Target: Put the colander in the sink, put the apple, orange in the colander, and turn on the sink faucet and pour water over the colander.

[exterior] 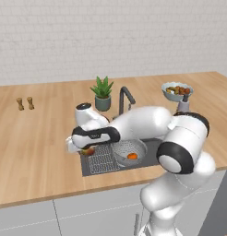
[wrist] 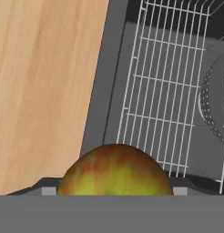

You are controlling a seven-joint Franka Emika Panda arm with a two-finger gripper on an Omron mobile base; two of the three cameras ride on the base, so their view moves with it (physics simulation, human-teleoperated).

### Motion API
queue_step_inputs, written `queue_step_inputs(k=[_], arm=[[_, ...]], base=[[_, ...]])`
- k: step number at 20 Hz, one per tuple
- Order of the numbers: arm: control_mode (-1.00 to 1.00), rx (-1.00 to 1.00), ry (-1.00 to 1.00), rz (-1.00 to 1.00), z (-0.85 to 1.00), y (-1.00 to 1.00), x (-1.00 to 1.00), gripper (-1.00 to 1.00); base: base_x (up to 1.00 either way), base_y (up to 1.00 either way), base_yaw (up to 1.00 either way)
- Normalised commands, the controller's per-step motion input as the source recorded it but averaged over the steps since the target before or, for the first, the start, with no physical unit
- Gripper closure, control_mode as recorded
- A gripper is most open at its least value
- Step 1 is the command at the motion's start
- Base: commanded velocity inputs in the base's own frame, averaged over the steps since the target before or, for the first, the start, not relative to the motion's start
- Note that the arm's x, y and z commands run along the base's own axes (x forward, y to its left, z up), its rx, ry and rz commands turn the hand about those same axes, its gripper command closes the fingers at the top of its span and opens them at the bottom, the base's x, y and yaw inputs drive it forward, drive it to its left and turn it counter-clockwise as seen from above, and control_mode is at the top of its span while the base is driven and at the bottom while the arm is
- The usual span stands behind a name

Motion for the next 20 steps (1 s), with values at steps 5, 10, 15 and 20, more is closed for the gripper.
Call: queue_step_inputs(k=[5, 10, 15, 20], arm=[[-1.0, 0.1, 0.0, -0.04, 0.13, -1.0, 0.07, 1.0], [-1.0, 0.1, -0.01, -0.01, 0.04, -0.95, 0.1, 1.0], [-1.0, 0.1, -0.01, 0.0, 0.0, -0.7, 0.24, 1.0], [-1.0, 0.05, 0.0, 0.0, 0.0, -0.39, 0.32, 1.0]], base=[[0.0, 0.0, 0.0], [0.0, 0.0, 0.0], [0.0, 0.0, 0.0], [0.0, 0.0, 0.0]])
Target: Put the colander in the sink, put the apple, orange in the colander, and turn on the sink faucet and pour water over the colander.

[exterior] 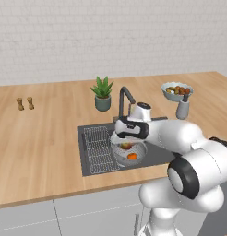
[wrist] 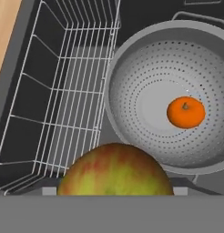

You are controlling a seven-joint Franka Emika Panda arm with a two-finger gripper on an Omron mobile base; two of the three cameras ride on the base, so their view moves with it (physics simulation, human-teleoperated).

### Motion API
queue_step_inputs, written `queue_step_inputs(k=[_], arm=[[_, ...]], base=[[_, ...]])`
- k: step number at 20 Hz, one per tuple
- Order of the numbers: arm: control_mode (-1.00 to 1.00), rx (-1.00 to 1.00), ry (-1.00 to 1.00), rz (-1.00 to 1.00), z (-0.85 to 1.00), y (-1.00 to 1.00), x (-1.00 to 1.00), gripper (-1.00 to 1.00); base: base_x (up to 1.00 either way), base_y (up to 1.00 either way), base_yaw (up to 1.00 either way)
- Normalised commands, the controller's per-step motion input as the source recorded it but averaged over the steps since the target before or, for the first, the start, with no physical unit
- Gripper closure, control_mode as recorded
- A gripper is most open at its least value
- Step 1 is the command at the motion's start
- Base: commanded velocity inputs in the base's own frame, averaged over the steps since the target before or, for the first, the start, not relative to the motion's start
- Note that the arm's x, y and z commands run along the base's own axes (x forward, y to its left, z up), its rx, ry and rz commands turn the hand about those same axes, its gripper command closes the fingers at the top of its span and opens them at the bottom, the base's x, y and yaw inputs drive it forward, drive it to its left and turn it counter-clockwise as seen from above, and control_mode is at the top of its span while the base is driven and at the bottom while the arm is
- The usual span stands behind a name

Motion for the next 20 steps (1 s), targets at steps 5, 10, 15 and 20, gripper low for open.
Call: queue_step_inputs(k=[5, 10, 15, 20], arm=[[-1.0, 0.05, 0.0, 0.0, 0.0, -0.3, 0.37, 1.0], [-1.0, 0.01, -0.01, 0.0, -0.16, -0.32, 0.13, 1.0], [-1.0, 0.0, -0.02, 0.0, -0.2, -0.39, 0.0, 1.0], [-1.0, 0.0, 0.0, 0.0, -0.12, -0.33, 0.01, 1.0]], base=[[0.0, 0.0, 0.0], [0.0, 0.0, 0.0], [0.0, 0.0, 0.0], [0.0, 0.0, 0.0]])
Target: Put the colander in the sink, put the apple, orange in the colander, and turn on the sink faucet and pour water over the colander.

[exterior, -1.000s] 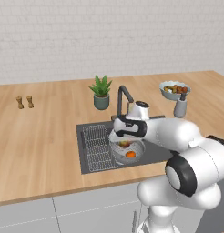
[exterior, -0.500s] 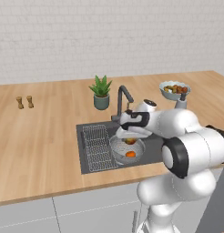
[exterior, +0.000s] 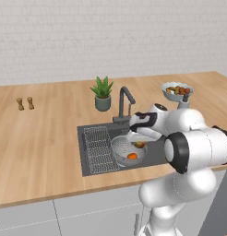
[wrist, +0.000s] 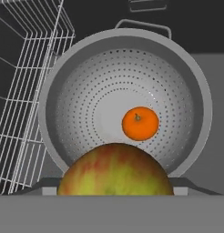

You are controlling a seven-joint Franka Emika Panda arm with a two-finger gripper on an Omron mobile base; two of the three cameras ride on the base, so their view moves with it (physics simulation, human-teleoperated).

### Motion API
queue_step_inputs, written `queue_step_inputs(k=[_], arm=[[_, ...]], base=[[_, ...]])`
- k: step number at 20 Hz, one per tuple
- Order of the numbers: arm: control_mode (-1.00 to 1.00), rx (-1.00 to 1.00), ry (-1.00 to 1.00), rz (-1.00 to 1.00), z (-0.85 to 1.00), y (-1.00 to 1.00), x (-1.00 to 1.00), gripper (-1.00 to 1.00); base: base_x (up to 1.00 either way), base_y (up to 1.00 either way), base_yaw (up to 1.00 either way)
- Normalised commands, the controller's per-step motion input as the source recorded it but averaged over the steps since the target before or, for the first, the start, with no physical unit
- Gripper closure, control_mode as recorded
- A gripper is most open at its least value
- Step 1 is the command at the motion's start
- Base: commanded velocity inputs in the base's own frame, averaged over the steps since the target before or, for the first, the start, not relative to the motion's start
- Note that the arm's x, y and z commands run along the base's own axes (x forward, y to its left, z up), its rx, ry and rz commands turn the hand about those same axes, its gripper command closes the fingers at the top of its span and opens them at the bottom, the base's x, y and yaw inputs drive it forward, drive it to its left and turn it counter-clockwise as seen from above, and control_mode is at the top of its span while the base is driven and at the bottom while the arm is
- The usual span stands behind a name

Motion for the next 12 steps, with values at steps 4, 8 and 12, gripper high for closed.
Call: queue_step_inputs(k=[4, 8, 12], arm=[[-1.0, 0.0, 0.0, 0.0, -0.11, -0.29, 0.04, 1.0], [-1.0, 0.0, 0.0, 0.0, -0.09, -0.25, 0.11, 1.0], [-1.0, 0.0, 0.0, 0.0, -0.11, -0.18, 0.14, 1.0]], base=[[0.0, 0.0, 0.0], [0.0, 0.0, 0.0], [0.0, 0.0, 0.0]])
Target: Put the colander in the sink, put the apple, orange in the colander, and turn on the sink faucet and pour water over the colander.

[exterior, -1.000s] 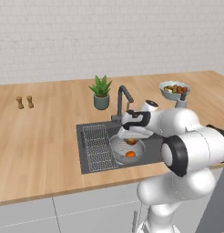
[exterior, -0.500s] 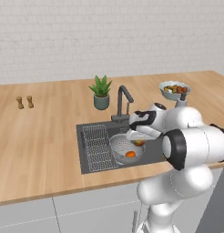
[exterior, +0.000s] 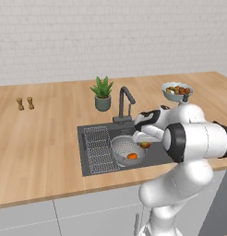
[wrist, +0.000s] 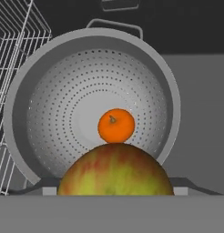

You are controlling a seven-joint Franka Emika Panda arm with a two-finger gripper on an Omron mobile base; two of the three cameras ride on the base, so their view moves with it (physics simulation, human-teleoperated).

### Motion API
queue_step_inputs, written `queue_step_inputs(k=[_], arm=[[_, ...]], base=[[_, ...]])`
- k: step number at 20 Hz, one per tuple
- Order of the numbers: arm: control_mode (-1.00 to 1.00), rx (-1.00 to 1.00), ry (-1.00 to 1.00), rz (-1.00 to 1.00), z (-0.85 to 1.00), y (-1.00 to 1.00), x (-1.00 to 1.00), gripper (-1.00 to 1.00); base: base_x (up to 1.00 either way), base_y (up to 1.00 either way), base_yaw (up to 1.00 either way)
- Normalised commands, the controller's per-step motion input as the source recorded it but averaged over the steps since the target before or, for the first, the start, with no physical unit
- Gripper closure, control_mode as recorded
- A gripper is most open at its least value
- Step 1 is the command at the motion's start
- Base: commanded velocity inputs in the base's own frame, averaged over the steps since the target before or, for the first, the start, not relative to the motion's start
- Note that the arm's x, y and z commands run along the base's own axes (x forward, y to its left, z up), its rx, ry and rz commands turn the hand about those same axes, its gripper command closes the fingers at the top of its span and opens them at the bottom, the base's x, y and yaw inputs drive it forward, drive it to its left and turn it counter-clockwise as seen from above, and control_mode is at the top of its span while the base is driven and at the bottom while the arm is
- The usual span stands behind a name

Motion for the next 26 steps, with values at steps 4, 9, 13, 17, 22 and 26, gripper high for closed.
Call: queue_step_inputs(k=[4, 9, 13, 17, 22, 26], arm=[[-1.0, 0.0, 0.0, 0.0, -0.15, -0.06, 0.16, 1.0], [-1.0, 0.0, 0.0, 0.0, -0.13, -0.01, 0.12, 1.0], [-1.0, 0.0, 0.0, 0.0, -0.18, 0.0, 0.07, 1.0], [-1.0, 0.0, 0.0, 0.0, -0.24, 0.0, 0.04, 1.0], [-1.0, 0.0, 0.0, 0.0, -0.23, 0.0, 0.01, 1.0], [-1.0, 0.0, 0.0, 0.0, -0.16, 0.0, 0.05, 1.0]], base=[[0.0, 0.0, 0.0], [0.0, 0.0, 0.0], [0.0, 0.0, 0.0], [0.0, 0.0, 0.0], [0.0, 0.0, 0.0], [0.0, 0.0, 0.0]])
